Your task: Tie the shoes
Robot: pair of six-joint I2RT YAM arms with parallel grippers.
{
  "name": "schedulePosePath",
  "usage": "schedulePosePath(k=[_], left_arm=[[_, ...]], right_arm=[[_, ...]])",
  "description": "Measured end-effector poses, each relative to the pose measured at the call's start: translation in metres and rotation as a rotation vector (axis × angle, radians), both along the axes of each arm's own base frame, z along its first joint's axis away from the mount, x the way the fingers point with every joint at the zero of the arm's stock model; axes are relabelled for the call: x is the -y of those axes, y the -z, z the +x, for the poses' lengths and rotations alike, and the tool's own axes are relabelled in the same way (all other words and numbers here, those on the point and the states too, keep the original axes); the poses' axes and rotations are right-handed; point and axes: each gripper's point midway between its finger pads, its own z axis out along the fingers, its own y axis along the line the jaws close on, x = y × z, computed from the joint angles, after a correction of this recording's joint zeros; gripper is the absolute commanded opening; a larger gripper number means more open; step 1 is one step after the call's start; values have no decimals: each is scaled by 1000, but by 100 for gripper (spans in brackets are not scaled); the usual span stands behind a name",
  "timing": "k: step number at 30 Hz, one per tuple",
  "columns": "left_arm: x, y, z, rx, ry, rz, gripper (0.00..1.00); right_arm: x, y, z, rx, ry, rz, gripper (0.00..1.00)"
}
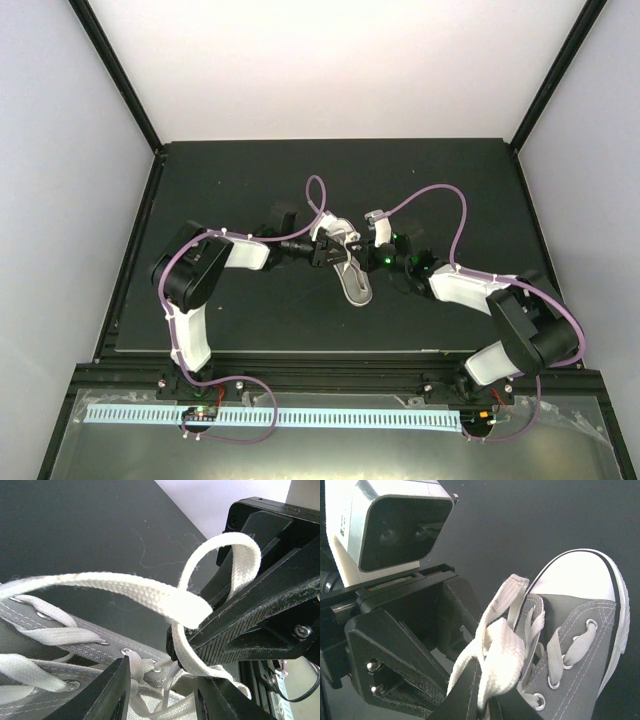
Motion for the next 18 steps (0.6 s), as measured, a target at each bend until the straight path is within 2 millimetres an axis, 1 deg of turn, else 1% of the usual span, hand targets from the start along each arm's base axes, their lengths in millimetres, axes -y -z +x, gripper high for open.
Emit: schedulePosePath(k=[3, 7, 10, 12, 13, 14, 17, 18], left_arm=[[0, 1, 0, 1, 1, 1, 28], [1, 3, 2, -1, -1, 8, 14], [1, 4, 4, -1, -10, 14, 6], [1, 5, 5, 2, -20, 18, 2], [1, 5, 6, 3, -25, 19, 2], [1, 5, 8, 5, -35, 23, 2], [1, 6, 14, 17, -71, 34, 2], [1, 6, 17, 20, -84, 36, 1]], right_arm=[[0, 0, 0, 0, 0, 0, 5], [0, 0, 0, -1, -1, 0, 5], [0, 0, 0, -1, -2, 1, 5], [-1, 0, -1, -2, -3, 2, 9], [-1, 0, -1, -3, -3, 3, 13], [-1, 0, -1, -6, -2, 4, 19], [-1, -2, -2, -9, -3, 10, 47], [0, -4, -2, -5, -3, 10, 53]])
